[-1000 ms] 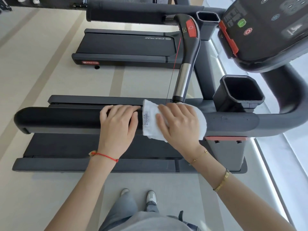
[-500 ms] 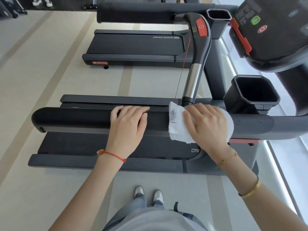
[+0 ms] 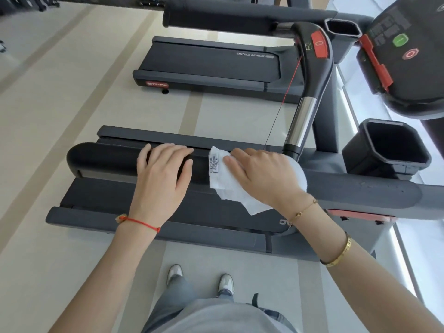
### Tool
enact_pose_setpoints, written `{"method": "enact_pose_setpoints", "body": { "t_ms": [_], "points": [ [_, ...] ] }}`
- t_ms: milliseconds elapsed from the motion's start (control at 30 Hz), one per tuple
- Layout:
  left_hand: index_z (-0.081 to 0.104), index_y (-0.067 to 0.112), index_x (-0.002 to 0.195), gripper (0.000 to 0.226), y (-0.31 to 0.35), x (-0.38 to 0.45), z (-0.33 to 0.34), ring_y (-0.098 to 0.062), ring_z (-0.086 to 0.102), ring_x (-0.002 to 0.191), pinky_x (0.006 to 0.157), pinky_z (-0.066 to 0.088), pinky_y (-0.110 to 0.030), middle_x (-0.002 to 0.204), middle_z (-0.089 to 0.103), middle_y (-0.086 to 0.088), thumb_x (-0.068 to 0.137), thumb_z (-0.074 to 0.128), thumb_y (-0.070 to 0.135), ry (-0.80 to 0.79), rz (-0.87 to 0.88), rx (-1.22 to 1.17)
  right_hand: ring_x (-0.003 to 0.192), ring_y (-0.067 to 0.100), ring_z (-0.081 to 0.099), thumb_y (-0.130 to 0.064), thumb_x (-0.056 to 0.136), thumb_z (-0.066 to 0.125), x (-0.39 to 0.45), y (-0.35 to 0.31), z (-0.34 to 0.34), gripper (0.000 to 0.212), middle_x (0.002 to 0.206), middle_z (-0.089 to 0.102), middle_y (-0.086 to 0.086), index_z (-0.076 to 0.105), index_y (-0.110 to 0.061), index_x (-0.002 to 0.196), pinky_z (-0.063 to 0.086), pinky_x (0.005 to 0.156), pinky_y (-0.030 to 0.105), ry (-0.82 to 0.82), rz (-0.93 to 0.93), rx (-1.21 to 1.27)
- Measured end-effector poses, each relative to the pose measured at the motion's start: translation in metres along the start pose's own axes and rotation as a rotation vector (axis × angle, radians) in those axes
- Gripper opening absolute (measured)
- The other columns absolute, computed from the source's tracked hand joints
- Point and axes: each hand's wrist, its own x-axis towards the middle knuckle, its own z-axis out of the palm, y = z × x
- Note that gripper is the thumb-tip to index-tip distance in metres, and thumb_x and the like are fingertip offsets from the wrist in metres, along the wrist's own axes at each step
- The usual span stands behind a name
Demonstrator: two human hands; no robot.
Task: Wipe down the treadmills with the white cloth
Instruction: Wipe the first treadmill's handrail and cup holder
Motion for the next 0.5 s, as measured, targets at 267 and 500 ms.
{"method": "enact_pose_setpoints", "body": {
  "t_ms": [267,500],
  "points": [
    [0.067,0.015,0.116,0.035,-0.059,0.001,-0.017,-0.021,0.059,0.117,0.113,0.027,-0.053,0.117,0.068,0.002,0.1,0.039,0.028,0.036,0.0,0.021,0.058,0.025,0.045,-0.049,0.101,0.019,0.061,-0.046,0.004,0.044,0.057,0.045,-0.003,0.034,-0.024,0.069,0.03,0.056,0.035,-0.243,-0.06,0.297],
    [0.066,0.016,0.115,0.037,-0.125,0.003,-0.038,-0.019,0.059,0.114,0.113,0.028,-0.052,0.114,0.068,0.005,0.101,0.035,0.029,0.044,-0.019,-0.002,0.063,0.029,0.047,-0.049,0.102,0.018,0.103,-0.124,0.012,0.039,0.065,0.05,-0.004,0.04,-0.023,0.082,0.03,0.057,0.034,-0.185,-0.113,0.265]
  ]
}}
